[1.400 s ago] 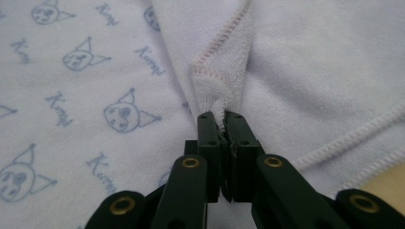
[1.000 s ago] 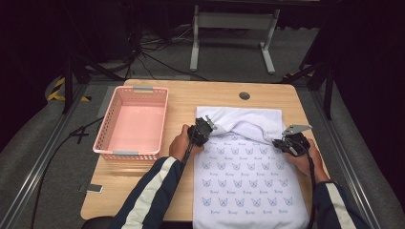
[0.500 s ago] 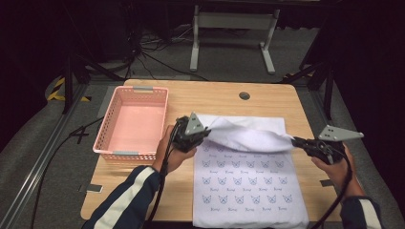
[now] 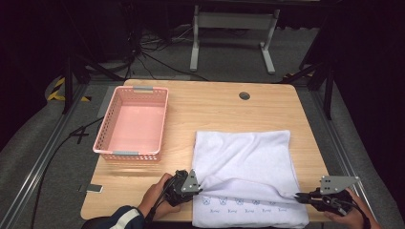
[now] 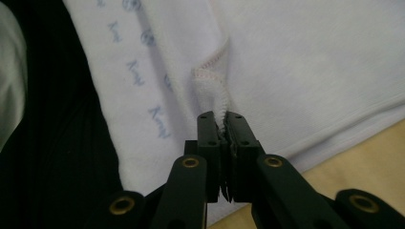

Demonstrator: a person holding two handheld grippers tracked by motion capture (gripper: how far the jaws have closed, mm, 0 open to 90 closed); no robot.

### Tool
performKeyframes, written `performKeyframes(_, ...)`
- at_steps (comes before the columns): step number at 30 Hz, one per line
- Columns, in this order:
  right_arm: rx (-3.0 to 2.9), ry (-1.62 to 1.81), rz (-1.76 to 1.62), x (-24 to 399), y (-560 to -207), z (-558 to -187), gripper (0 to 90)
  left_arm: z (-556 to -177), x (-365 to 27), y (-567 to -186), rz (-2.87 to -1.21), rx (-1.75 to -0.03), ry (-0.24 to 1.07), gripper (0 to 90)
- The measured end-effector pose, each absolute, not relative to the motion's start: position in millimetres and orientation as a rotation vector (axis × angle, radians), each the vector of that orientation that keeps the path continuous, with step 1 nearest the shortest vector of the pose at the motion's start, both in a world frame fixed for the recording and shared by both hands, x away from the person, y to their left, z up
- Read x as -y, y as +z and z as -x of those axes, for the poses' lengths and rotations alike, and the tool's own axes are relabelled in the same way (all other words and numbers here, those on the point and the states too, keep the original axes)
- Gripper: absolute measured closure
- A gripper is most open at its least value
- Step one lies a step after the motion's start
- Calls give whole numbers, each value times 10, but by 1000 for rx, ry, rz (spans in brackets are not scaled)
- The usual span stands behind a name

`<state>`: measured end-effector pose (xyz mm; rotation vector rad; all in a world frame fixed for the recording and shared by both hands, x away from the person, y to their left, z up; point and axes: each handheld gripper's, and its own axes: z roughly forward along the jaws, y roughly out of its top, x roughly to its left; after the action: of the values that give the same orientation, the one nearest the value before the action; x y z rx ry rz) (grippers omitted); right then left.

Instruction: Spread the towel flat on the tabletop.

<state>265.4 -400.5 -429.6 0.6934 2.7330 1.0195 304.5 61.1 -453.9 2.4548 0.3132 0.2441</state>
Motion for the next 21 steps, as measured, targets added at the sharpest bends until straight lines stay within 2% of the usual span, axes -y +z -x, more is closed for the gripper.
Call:
performKeyframes(4, -2765, 947, -738, 3982, -4456, -2703, 861, -3137, -560, -4566, -2473, -331, 291, 860)
performKeyframes(10, -2685, 940, -802, 3960, -4463, -2911, 862, -3411, -491, -4578, -2447, -452, 386, 860)
performKeyframes(13, -2636, 907, -828, 3902, -4459, -3120, 863, -3576, -448, -4569, -2464, -486, 460, 860)
performKeyframes(17, -2581, 877, -875, 3858, -4457, -3370, 862, -3788, -421, -4547, -2473, -536, 488, 860)
performKeyframes(21, -2544, 908, -873, 3865, -4426, -3463, 861, -3772, -480, -4419, -2406, -531, 507, 859)
